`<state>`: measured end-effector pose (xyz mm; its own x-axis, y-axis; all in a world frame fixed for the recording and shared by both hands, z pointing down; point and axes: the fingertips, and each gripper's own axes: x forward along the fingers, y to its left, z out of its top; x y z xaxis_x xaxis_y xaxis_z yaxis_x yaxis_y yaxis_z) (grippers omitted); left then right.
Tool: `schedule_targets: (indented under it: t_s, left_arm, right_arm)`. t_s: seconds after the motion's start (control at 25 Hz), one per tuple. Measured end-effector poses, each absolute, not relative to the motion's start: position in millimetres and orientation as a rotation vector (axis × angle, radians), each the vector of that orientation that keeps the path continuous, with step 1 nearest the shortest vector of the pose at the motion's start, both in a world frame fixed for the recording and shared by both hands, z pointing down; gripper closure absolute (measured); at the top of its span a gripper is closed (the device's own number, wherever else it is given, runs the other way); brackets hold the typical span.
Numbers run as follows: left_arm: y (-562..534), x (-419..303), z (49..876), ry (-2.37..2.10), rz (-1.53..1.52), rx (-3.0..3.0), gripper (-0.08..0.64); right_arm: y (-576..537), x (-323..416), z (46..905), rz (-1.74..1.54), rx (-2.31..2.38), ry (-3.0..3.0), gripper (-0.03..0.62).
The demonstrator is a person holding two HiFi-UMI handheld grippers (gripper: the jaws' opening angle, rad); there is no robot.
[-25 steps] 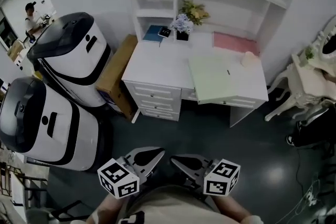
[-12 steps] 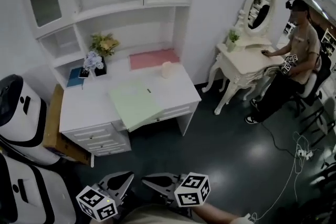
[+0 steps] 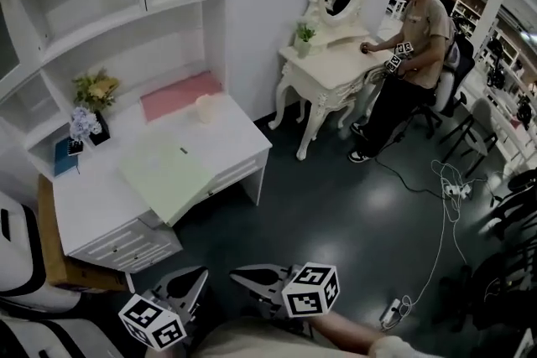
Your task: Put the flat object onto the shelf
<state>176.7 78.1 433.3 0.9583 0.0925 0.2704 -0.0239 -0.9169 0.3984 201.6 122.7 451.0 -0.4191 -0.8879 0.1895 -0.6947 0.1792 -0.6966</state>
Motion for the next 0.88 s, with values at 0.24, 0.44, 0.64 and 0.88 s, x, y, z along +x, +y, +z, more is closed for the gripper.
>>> schedule_targets:
  t_s: [0.24, 0.44, 0.64, 0.88]
  left_arm:
    - [11.1, 167.5, 437.9, 0.092, 0.353, 2.665, 0.546]
    - [-55.3, 158.2, 435.5, 0.072, 0.324, 2.651, 0.546]
    - [-109.1, 133.9, 424.7, -0.055, 0.318, 2.59, 0.546]
    - [-183.6, 89.7, 434.3, -0.159, 0.262, 2.575, 0.546]
  right_arm:
    - [64.2, 194.2, 460.8, -1.178, -1.557, 2.11, 0.568]
    - [4.1, 186.9, 459.3, -1.211, -1.577, 2.126, 0.568]
    - [-40.8, 179.1, 457.1, -1.385, -1.524, 2.075, 0.568]
    - [-97.1, 165.7, 500.8, -1.544, -1.58, 2.028, 0.568]
